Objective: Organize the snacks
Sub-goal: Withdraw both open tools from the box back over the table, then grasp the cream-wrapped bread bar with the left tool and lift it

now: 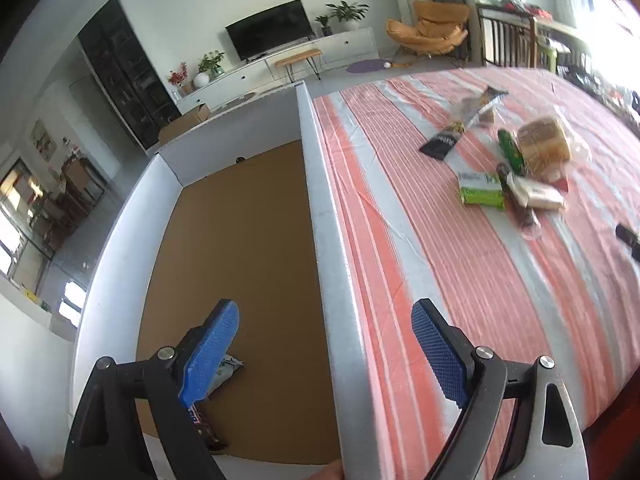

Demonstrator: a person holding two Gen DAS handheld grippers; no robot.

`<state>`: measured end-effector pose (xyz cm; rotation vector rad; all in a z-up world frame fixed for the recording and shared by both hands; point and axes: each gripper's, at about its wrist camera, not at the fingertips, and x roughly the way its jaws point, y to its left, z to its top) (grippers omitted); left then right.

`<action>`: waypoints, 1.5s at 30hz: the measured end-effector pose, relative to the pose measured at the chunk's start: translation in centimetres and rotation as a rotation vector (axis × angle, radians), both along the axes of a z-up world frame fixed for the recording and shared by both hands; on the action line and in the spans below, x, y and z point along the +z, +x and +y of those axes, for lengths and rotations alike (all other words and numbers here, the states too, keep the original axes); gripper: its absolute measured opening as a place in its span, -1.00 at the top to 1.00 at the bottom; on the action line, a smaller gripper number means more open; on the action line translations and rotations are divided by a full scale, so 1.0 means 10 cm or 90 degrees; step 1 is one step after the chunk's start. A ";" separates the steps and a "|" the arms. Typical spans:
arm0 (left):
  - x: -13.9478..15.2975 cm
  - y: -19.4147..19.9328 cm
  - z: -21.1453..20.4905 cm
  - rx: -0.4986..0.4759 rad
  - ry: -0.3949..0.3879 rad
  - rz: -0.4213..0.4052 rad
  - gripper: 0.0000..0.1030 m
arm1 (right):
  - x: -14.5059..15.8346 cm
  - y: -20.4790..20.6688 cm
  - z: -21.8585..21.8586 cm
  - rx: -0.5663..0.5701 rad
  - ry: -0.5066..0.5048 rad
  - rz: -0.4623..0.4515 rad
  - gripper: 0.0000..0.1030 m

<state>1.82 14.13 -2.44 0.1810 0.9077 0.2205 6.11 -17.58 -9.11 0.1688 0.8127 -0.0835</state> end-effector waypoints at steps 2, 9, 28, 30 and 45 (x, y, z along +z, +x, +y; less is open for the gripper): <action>0.08 -0.02 -0.08 0.008 0.001 -0.035 -0.71 | -0.01 0.01 -0.02 -0.006 0.003 0.004 -0.56; 0.41 -0.18 -0.53 -0.090 -0.076 -0.103 -0.92 | -0.04 0.01 0.00 -0.006 0.002 0.008 -0.57; -0.75 0.51 -1.25 -0.114 -0.158 0.067 -0.93 | -0.11 0.02 -0.07 -0.022 0.027 0.029 -0.57; -0.84 0.54 -1.26 -0.106 -0.144 0.076 -0.93 | -0.12 0.02 -0.06 -0.020 0.026 0.030 -0.58; -0.98 0.57 -1.15 -0.084 -0.165 0.047 -1.00 | -0.14 0.03 0.01 -0.010 0.005 0.039 -0.68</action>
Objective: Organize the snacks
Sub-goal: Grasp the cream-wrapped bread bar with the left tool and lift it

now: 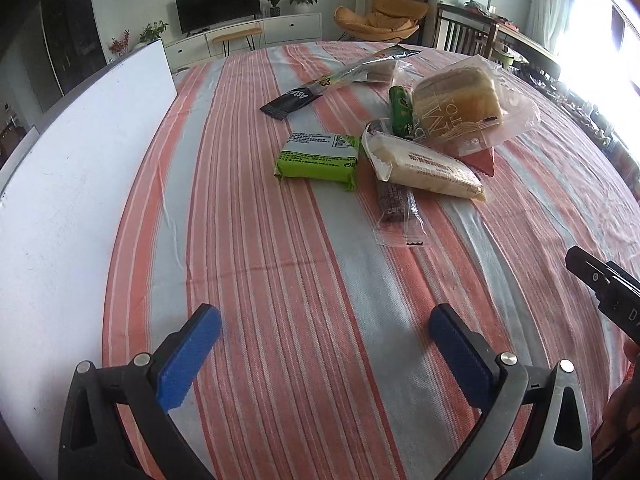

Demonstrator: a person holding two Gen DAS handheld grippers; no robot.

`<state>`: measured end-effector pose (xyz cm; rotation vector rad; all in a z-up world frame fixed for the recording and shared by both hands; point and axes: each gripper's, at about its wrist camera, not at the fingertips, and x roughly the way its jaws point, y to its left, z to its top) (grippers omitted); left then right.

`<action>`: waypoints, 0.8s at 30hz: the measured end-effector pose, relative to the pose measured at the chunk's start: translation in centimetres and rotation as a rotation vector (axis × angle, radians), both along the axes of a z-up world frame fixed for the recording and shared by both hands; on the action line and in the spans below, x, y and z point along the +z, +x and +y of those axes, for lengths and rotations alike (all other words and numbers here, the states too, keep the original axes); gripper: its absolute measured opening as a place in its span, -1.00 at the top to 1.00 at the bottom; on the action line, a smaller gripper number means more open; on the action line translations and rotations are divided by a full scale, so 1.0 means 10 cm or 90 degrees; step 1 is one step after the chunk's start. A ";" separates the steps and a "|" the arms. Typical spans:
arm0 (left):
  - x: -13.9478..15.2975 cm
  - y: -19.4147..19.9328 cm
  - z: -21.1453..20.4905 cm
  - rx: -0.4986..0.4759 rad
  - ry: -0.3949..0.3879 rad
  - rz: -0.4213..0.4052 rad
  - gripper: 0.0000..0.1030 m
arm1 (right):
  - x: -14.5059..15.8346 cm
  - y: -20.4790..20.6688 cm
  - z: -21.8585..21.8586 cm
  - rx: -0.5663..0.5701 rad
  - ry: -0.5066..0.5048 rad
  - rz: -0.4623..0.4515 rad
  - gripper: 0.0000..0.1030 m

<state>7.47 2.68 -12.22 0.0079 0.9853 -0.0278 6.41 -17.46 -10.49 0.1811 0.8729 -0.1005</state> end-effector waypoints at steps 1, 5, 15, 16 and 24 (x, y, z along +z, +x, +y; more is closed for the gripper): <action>0.00 0.00 0.00 -0.001 0.000 0.001 -1.00 | 0.00 0.00 0.00 0.000 0.000 0.000 -0.69; 0.00 -0.01 -0.01 0.004 0.000 0.000 -1.00 | 0.00 0.00 0.00 0.002 -0.002 0.001 -0.69; 0.20 0.07 0.02 -0.036 -0.028 0.065 -0.99 | -0.01 0.00 0.02 0.004 -0.013 0.005 -0.71; 0.30 0.10 0.02 -0.044 -0.033 0.054 -0.99 | -0.01 0.00 0.02 0.004 -0.012 0.005 -0.71; 0.72 0.49 -0.48 -0.233 0.017 0.025 -0.99 | -0.01 0.00 0.03 0.004 -0.015 0.005 -0.71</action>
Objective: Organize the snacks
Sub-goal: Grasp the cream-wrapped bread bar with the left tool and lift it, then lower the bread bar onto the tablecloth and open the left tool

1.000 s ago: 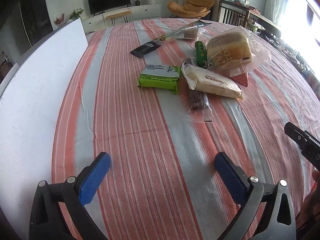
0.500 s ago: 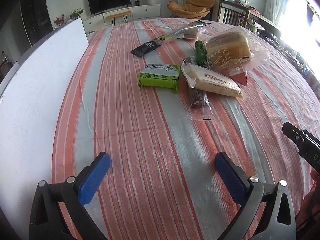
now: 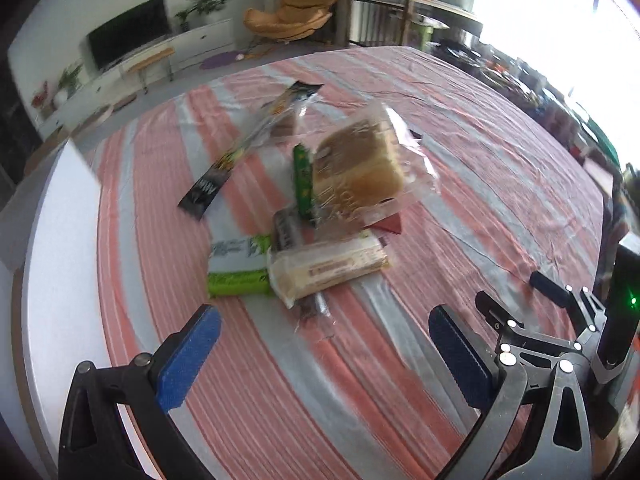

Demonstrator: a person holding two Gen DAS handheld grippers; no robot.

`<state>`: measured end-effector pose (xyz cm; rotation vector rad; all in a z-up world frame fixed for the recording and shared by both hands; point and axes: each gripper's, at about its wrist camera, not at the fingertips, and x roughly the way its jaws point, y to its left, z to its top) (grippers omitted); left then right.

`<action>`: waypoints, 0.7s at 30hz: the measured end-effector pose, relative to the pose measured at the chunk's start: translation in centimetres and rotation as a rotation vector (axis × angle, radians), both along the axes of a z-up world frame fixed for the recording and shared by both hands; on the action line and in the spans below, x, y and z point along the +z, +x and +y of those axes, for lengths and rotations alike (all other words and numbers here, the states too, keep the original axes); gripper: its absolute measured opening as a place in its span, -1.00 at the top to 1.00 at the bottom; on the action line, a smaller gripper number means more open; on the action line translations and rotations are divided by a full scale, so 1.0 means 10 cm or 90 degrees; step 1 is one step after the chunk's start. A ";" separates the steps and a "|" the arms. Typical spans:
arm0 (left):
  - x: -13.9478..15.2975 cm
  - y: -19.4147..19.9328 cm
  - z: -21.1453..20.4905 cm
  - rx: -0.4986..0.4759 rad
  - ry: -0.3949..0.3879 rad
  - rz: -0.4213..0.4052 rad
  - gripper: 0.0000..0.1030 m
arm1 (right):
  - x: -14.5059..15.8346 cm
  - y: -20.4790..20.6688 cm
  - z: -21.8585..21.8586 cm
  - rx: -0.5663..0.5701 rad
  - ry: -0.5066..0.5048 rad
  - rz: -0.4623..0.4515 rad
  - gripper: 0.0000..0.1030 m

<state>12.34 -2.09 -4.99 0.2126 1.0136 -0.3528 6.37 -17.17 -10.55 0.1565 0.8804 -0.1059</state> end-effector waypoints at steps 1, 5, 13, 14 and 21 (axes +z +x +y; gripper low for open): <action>-0.02 0.04 -0.13 -0.041 0.033 -0.009 -0.99 | 0.00 0.00 0.00 0.000 0.001 0.000 -0.71; -0.23 0.25 -0.47 -0.139 0.147 -0.026 -0.97 | 0.01 -0.02 -0.04 -0.001 0.024 -0.007 -0.71; -0.49 0.25 -0.47 -0.171 0.154 0.039 0.41 | 0.02 -0.01 -0.06 -0.003 0.035 -0.010 -0.73; -0.48 0.20 -0.45 -0.160 0.149 0.035 0.41 | 0.02 -0.01 -0.05 -0.002 0.030 -0.008 -0.73; -0.33 -0.27 -0.08 -0.028 0.043 0.042 0.41 | 0.03 -0.02 -0.09 -0.003 0.048 -0.014 -0.73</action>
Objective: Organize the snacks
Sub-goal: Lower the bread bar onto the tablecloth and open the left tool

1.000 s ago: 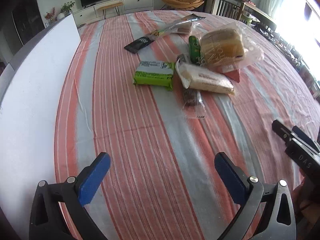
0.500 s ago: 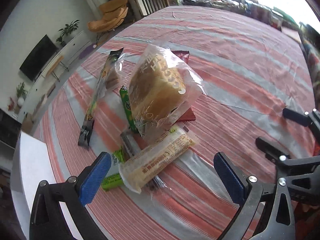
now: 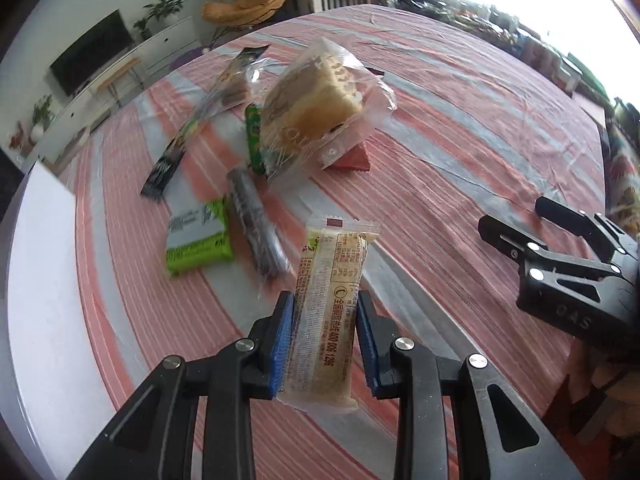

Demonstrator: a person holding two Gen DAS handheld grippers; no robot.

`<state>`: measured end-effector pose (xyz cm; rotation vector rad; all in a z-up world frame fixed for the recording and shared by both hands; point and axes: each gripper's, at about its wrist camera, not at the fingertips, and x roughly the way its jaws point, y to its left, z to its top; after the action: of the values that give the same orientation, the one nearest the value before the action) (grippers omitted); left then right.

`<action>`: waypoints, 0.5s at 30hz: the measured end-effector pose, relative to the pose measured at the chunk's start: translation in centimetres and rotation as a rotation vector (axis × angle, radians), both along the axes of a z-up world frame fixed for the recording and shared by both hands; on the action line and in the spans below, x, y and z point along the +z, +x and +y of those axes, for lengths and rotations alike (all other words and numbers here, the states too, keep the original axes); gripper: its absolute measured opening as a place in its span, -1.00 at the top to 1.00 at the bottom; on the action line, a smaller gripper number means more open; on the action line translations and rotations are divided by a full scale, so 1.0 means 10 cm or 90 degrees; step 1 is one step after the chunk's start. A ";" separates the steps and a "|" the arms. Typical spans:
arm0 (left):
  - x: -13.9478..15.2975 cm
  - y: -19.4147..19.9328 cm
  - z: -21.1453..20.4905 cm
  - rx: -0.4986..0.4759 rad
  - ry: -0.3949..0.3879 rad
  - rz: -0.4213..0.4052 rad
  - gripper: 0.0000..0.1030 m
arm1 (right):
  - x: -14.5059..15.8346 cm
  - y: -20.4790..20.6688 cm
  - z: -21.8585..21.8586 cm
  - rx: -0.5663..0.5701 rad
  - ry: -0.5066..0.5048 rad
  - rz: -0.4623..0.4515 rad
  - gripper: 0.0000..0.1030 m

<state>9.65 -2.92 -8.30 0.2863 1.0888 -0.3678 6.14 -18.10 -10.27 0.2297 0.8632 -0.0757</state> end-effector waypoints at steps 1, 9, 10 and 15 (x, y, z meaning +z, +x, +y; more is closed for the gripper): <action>0.02 -0.07 0.08 0.028 -0.007 -0.001 0.41 | 0.00 0.00 0.01 0.000 -0.003 0.001 -0.73; -0.07 -0.28 0.47 0.162 -0.026 -0.029 0.41 | -0.01 0.01 0.05 0.001 -0.021 0.006 -0.73; -0.11 -0.27 0.48 0.169 -0.031 -0.021 0.39 | 0.00 0.01 0.05 0.001 -0.020 0.006 -0.73; -0.27 -0.24 0.54 0.221 -0.039 -0.016 -0.33 | 0.00 0.01 0.05 0.001 -0.024 0.007 -0.72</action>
<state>7.29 2.52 -11.01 0.0442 1.0779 -0.0874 6.24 -17.60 -10.32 0.1940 0.8723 -0.0919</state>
